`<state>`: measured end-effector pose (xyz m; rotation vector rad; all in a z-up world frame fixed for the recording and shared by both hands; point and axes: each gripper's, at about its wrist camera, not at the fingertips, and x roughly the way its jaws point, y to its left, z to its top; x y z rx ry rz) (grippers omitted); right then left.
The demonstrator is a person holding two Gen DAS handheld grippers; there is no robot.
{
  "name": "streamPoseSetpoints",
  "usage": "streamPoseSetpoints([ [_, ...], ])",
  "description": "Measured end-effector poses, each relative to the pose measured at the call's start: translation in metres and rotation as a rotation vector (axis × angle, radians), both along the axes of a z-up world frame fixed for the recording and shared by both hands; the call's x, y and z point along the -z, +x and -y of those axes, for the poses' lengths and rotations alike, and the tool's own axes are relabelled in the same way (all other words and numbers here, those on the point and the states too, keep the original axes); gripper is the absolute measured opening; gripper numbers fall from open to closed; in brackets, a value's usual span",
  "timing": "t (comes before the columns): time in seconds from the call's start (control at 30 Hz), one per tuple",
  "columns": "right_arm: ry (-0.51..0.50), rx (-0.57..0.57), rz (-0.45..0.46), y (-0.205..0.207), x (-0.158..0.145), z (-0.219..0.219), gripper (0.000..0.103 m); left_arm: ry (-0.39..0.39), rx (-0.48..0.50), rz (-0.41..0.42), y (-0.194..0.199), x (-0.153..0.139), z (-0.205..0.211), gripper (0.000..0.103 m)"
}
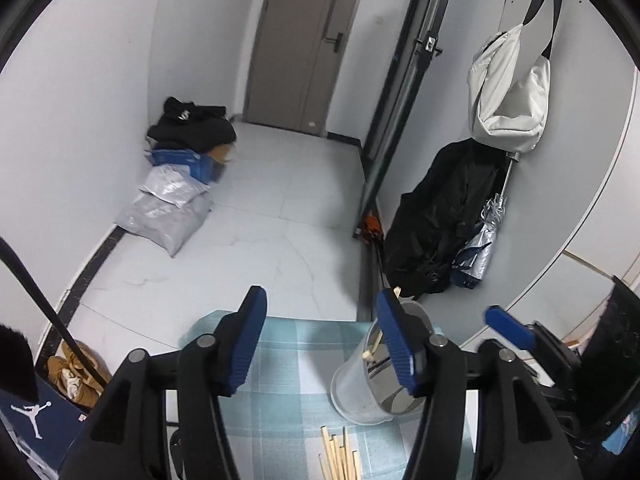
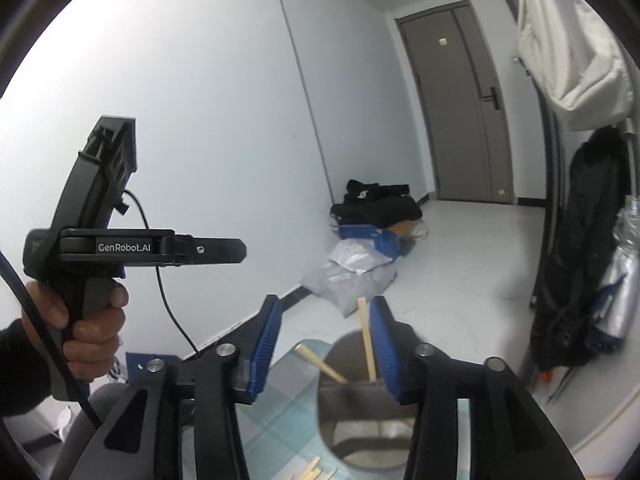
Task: Organize utensils
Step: 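Lower the chopsticks into the white holder and open both tools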
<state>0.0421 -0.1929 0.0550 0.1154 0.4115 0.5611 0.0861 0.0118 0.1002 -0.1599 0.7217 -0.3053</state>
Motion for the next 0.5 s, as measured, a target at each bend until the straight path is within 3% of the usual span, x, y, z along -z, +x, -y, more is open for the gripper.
streamPoseSetpoints([
  [0.17, 0.032, 0.032, 0.015, -0.029, -0.008, 0.003, 0.063, 0.029, -0.048, 0.057, -0.023, 0.001, 0.005, 0.065],
  [0.3, 0.048, 0.068, 0.03, -0.055, -0.011, 0.004, 0.076, 0.032, -0.063, 0.084, -0.039, 0.002, 0.006, 0.067],
  [0.5, 0.06, 0.107, 0.013, -0.072, -0.007, 0.001, 0.082, 0.04, -0.096, 0.121, -0.062, 0.009, 0.004, 0.082],
])
